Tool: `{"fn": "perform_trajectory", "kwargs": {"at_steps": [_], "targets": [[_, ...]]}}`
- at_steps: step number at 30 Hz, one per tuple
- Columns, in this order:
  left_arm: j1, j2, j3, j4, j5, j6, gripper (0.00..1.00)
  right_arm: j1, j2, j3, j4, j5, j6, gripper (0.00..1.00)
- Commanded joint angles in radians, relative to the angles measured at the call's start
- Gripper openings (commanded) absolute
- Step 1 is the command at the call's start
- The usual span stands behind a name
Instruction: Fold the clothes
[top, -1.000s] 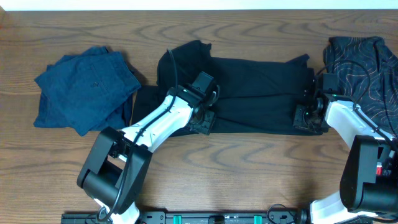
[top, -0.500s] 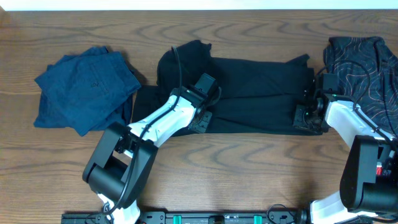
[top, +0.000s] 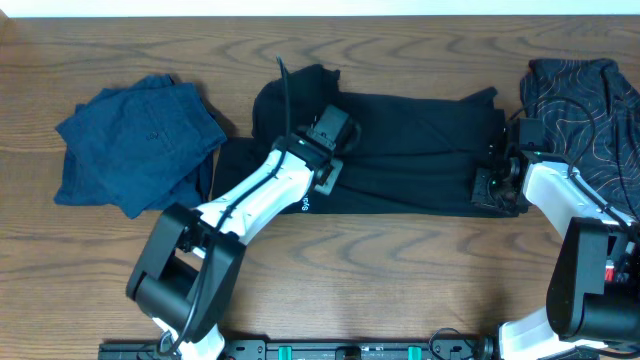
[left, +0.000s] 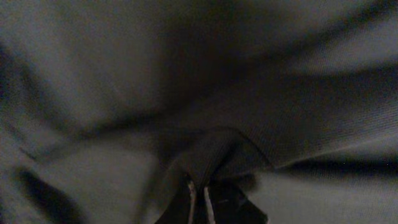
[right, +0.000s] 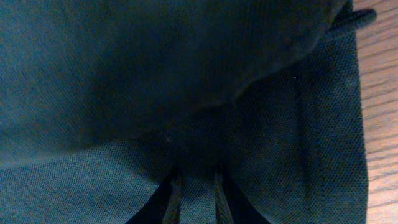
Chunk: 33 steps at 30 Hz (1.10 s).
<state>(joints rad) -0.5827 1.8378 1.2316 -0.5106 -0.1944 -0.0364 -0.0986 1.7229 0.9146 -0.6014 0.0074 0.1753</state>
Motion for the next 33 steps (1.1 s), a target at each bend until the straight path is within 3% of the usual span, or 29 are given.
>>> {"fn": "perform_trajectory", "kwargs": {"at_steps": [1,6,7,10,12,18,22,25,29,33], "targets": [[0.026,-0.026,0.029,0.056,-0.084,0.048,0.06,0.005,0.031,-0.038,-0.011,-0.004,0.011,0.18],[0.055,-0.014,0.029,0.159,-0.084,0.047,0.07,0.005,0.031,-0.038,-0.012,-0.004,0.011,0.18],[0.057,-0.014,0.029,0.165,-0.084,0.047,0.12,0.005,0.031,-0.038,-0.013,-0.004,0.011,0.18],[0.057,-0.014,0.029,0.149,-0.079,0.047,0.52,0.005,0.031,-0.038,-0.015,-0.004,0.011,0.18],[0.057,-0.016,0.029,0.108,-0.080,0.047,0.67,0.005,0.031,-0.038,-0.016,-0.004,0.011,0.18],[0.097,-0.069,0.029,0.043,-0.107,0.004,0.69,0.006,0.008,-0.004,-0.040,-0.004,0.011,0.19],[0.163,-0.135,0.034,0.082,-0.082,-0.024,0.81,0.005,-0.060,0.125,-0.093,-0.004,0.011,0.29],[0.238,-0.144,0.071,0.105,0.048,-0.003,0.81,0.006,-0.099,0.252,-0.134,-0.006,0.010,0.45],[0.344,-0.086,0.145,0.132,0.190,0.007,0.81,0.007,-0.108,0.388,-0.199,-0.019,-0.002,0.48],[0.420,0.038,0.259,0.137,0.327,0.046,0.82,0.012,-0.108,0.416,-0.211,-0.020,-0.001,0.56]]}}
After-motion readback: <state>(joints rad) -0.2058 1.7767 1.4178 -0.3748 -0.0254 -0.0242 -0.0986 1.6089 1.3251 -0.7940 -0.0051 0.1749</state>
